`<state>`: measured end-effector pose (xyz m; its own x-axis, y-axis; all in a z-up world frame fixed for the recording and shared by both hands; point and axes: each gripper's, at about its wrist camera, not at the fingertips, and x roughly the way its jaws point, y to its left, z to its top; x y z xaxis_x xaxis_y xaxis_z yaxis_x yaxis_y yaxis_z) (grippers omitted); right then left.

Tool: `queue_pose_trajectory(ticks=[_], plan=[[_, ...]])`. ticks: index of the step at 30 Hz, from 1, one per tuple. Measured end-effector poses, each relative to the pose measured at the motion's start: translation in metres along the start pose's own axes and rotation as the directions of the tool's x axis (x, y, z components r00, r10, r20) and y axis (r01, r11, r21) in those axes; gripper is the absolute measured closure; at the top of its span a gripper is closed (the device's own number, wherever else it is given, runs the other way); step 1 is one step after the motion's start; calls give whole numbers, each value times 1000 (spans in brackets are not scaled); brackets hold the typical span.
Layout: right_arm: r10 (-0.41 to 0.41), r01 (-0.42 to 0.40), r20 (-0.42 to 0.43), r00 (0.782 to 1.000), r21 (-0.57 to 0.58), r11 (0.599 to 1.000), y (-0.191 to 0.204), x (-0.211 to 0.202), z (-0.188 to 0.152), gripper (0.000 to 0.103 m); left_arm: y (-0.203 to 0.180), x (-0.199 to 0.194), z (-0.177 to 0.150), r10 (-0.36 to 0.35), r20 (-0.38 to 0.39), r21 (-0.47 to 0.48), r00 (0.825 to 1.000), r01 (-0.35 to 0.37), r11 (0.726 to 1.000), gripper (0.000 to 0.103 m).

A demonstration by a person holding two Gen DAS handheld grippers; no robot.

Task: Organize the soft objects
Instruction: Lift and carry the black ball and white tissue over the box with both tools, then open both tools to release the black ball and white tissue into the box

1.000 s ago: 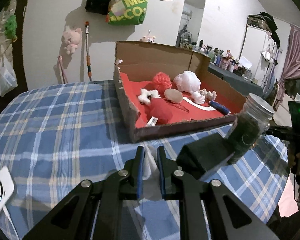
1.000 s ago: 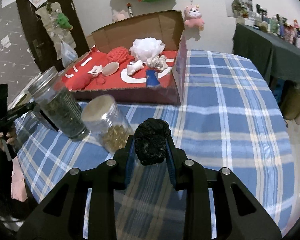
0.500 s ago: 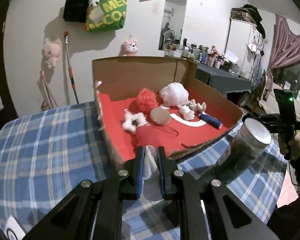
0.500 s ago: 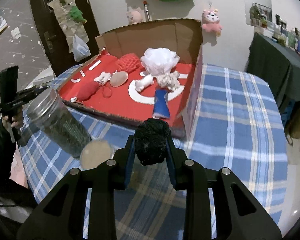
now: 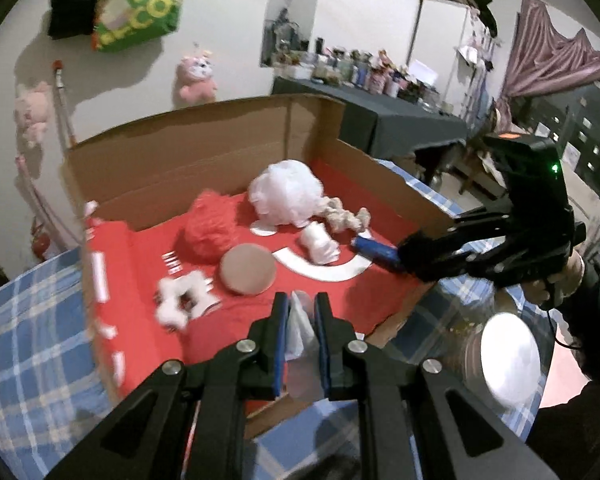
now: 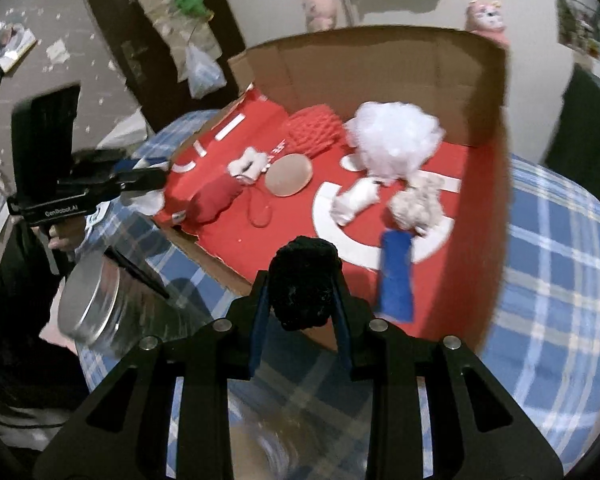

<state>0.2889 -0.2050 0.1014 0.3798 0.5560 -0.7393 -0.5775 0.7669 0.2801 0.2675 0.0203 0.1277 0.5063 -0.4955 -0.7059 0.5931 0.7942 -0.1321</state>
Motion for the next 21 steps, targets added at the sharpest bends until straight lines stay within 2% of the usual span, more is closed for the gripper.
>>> queue_pose_trajectory(ticks=[7, 11, 17, 21], plan=[[-20, 17, -134, 991, -24, 1000, 0, 38, 25, 75, -4, 52, 25, -29, -138, 1, 990, 29, 1000, 89], [-35, 32, -204, 978, -22, 999, -5, 58, 33, 75, -6, 78, 29, -14, -197, 15, 980, 17, 1000, 89], [-63, 54, -267, 962, -42, 998, -9, 77, 36, 75, -8, 102, 28, 15, -284, 29, 959, -7, 1000, 89], [-75, 62, -285, 956, -53, 997, -10, 85, 36, 75, -5, 107, 27, 20, -312, 20, 950, -15, 1000, 89]])
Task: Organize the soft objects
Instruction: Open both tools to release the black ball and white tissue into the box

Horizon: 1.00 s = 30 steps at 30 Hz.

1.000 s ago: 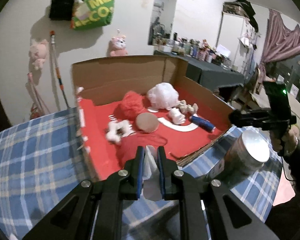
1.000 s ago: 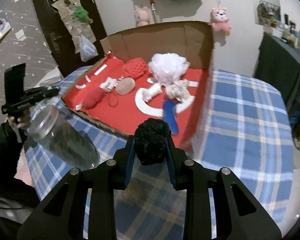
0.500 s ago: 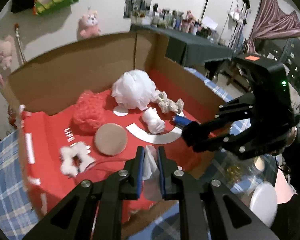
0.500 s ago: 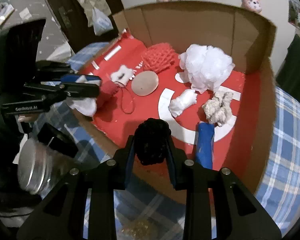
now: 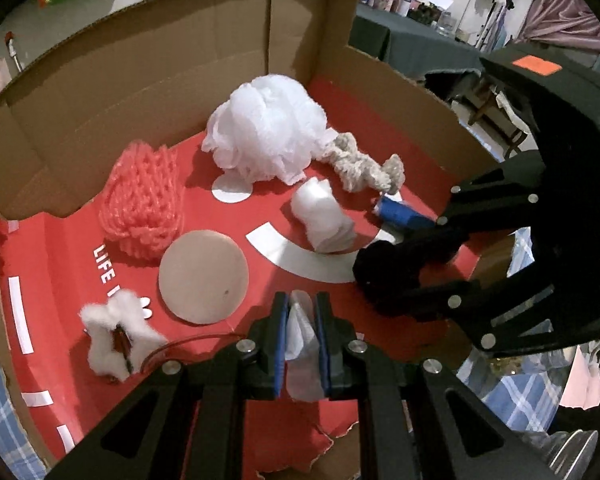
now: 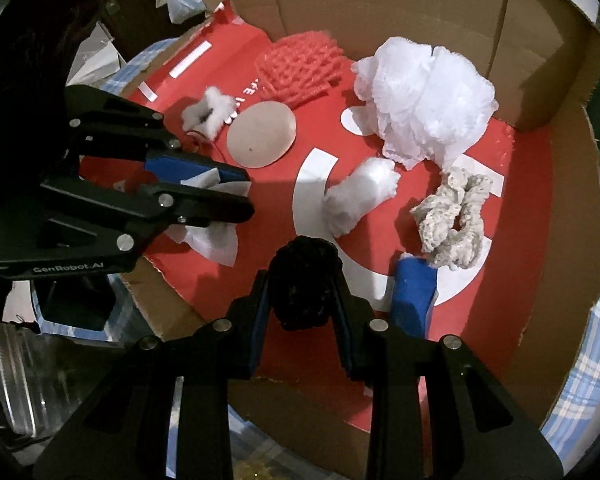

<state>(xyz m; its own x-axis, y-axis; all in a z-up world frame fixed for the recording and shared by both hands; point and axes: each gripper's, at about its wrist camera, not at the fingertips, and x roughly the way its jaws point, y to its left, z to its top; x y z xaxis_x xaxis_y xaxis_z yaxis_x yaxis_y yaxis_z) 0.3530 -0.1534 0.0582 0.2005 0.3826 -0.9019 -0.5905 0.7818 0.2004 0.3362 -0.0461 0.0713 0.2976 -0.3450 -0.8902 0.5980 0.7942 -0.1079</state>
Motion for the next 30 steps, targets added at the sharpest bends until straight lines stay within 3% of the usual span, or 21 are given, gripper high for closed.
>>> queue_pose_trajectory(ticks=[8, 9, 12, 14, 18, 21, 30], plan=[[-31, 31, -6, 1000, -11, 999, 4, 9, 5, 72, 2, 7, -2, 18, -44, -6, 999, -18, 1000, 89], [-36, 36, -4, 999, -15, 999, 5, 10, 5, 70, 2, 6, -3, 19, -45, -7, 999, -19, 1000, 89], [-47, 47, 5, 999, -22, 999, 8, 12, 6, 44, 1, 6, -3, 21, -51, -12, 998, -22, 1000, 83], [-56, 56, 18, 998, -30, 998, 9, 10, 5, 44, 1, 8, 1, 27, -49, -14, 998, -28, 1000, 79], [-70, 71, 30, 997, -32, 997, 10, 8, 4, 44, 2, 1, 1, 37, -16, -32, 999, -38, 999, 59], [-84, 85, 46, 995, -23, 996, 10, 1, 3, 44, 3, -10, 0, 41, 17, -54, 999, -41, 998, 54], [-140, 127, 117, 983, 116, 985, 7, -33, -5, 36, 4, -56, -17, 78, 129, -188, 989, -53, 981, 23]])
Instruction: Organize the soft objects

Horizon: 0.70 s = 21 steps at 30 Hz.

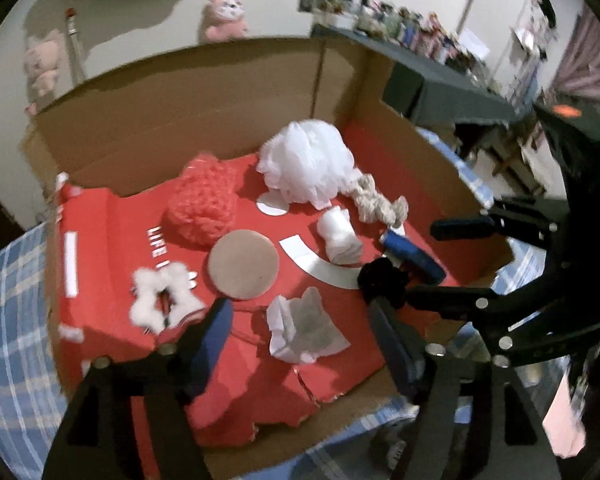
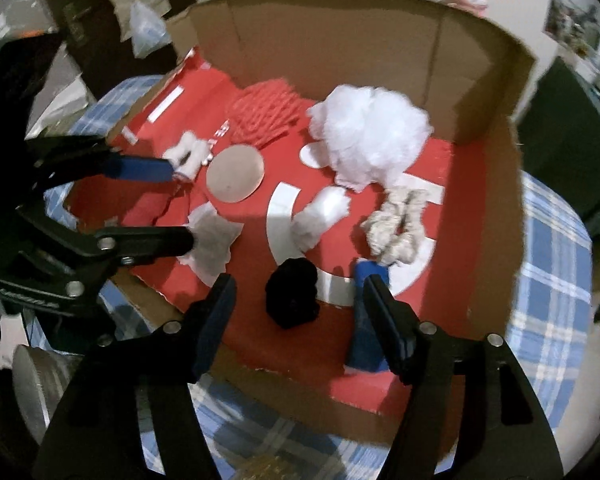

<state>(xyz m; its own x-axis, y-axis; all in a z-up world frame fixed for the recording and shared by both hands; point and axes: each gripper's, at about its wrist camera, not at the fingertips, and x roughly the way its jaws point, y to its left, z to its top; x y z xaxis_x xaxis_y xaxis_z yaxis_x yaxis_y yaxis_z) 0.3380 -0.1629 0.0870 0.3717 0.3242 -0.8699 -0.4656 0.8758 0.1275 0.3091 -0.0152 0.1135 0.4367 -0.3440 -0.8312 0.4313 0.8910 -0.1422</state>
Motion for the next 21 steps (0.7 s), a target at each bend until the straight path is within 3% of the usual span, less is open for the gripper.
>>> queue_pose_trajectory(ticks=[3, 9, 21], plan=[[-12, 11, 17, 1000, 67, 998, 1, -10, -4, 30, 2, -13, -8, 24, 33, -60, 999, -22, 998, 15], [-85, 82, 18, 996, 142, 986, 9, -19, -17, 30, 6, -22, -27, 101, 39, -127, 994, -96, 987, 5], [-154, 148, 9, 988, 222, 964, 5, -14, -34, 30, 23, -9, -54, 162, -5, -235, 987, -159, 959, 5]])
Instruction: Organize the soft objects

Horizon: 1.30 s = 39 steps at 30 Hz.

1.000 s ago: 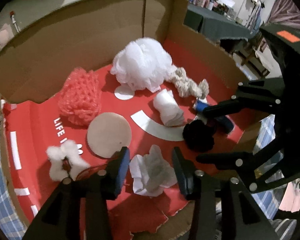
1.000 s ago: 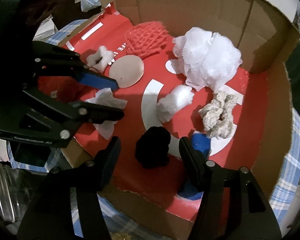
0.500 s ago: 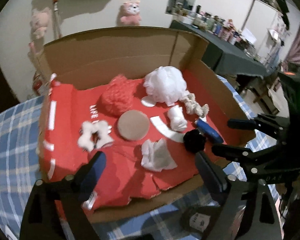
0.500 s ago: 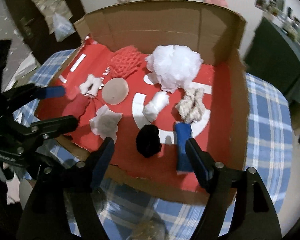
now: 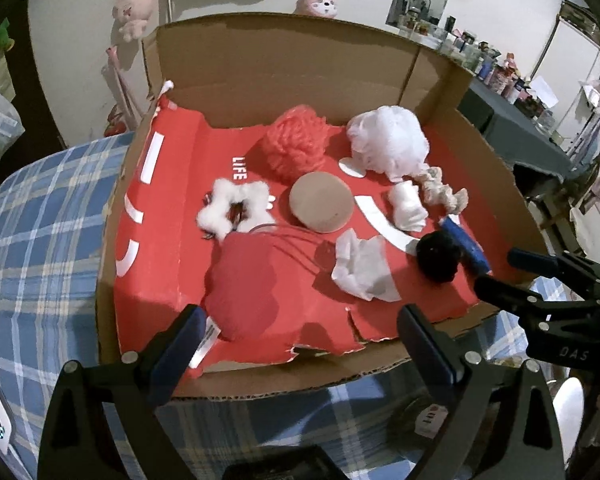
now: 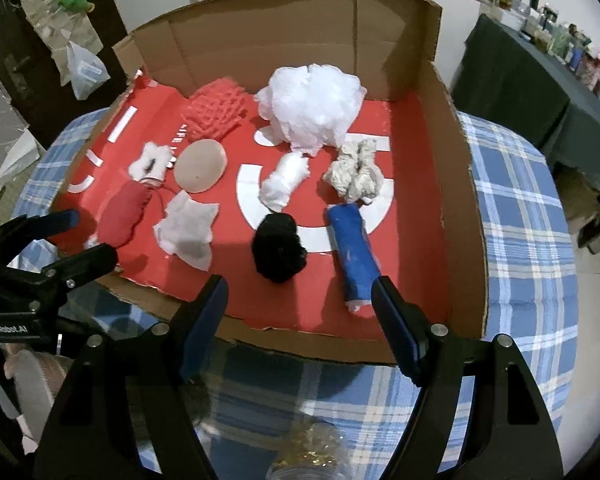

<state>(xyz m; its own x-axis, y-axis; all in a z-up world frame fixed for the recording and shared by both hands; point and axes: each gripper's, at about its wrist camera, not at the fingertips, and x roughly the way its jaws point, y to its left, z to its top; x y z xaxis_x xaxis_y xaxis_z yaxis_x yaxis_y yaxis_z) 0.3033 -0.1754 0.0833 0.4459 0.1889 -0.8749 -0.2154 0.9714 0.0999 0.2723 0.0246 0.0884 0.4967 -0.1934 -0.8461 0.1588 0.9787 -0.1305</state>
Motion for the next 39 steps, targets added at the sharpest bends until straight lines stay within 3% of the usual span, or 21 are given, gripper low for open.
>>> queue_pose_trajectory(ticks=[39], plan=[[-26, 26, -5, 1000, 33, 999, -6, 8, -5, 30, 2, 8, -1, 39, -7, -9, 999, -39, 999, 5]])
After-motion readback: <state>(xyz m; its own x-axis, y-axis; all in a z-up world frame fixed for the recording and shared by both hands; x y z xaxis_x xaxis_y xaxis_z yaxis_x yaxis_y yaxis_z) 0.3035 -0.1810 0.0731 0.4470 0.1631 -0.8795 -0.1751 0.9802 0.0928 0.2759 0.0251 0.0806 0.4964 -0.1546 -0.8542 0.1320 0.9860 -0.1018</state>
